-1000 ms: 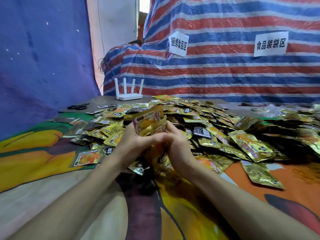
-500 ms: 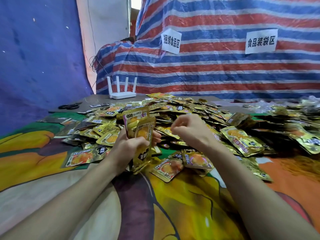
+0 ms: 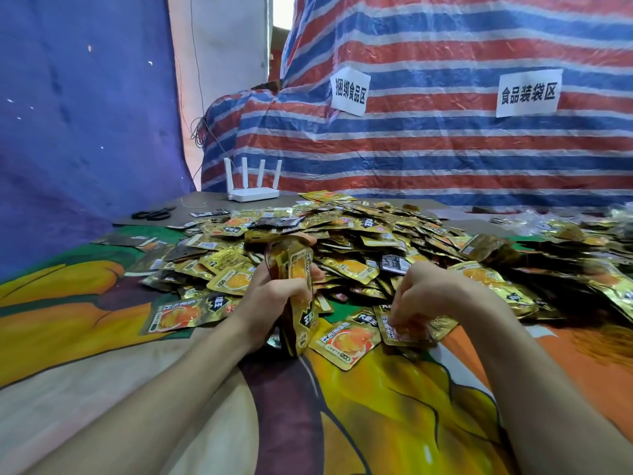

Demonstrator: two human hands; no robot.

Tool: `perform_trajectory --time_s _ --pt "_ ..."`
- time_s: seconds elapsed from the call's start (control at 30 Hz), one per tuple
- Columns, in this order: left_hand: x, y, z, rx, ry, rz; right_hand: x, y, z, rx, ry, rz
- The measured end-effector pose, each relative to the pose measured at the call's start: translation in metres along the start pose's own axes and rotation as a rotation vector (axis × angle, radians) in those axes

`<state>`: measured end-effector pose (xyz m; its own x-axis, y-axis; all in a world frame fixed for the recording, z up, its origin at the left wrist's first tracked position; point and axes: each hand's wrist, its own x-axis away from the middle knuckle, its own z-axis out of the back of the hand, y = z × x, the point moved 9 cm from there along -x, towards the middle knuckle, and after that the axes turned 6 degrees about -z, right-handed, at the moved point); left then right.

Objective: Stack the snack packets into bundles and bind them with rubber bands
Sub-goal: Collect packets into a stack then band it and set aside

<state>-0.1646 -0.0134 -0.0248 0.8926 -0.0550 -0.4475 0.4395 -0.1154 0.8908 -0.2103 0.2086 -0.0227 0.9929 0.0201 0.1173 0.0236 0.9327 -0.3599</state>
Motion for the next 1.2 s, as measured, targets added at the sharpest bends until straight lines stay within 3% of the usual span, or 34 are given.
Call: perform_trajectory --time_s 0.07,0.17,0.27,0.37,0.57,0.73,1.0,1.2 --pt "0.000 0.001 0.000 0.044 0.004 -0.011 0.002 -0.010 0.001 -0.018 0.017 0.076" --pt "-0.001 -0.002 -0.002 0.163 0.000 0.022 0.012 -0.038 0.012 -0.254 0.109 0.285" --pt "-0.002 -0.009 -0.005 0.242 -0.020 0.164 0.024 -0.062 0.011 -0.488 0.121 0.417" --pt "0.004 -0.012 -0.017 0.303 -0.150 0.320 0.031 -0.074 0.003 -0.628 0.067 0.466" --pt "0.011 -0.016 -0.032 0.483 -0.289 0.432 0.030 -0.069 0.000 -0.809 0.026 0.413" --pt "0.014 -0.020 -0.028 0.501 -0.255 0.513 0.021 -0.055 0.003 -0.767 0.069 0.316" --pt "0.010 -0.021 -0.018 0.395 -0.136 0.462 0.023 -0.070 -0.008 -0.851 -0.127 0.432" --pt "0.012 -0.014 -0.022 0.425 -0.202 0.462 0.015 -0.057 -0.010 -0.817 -0.043 0.298"
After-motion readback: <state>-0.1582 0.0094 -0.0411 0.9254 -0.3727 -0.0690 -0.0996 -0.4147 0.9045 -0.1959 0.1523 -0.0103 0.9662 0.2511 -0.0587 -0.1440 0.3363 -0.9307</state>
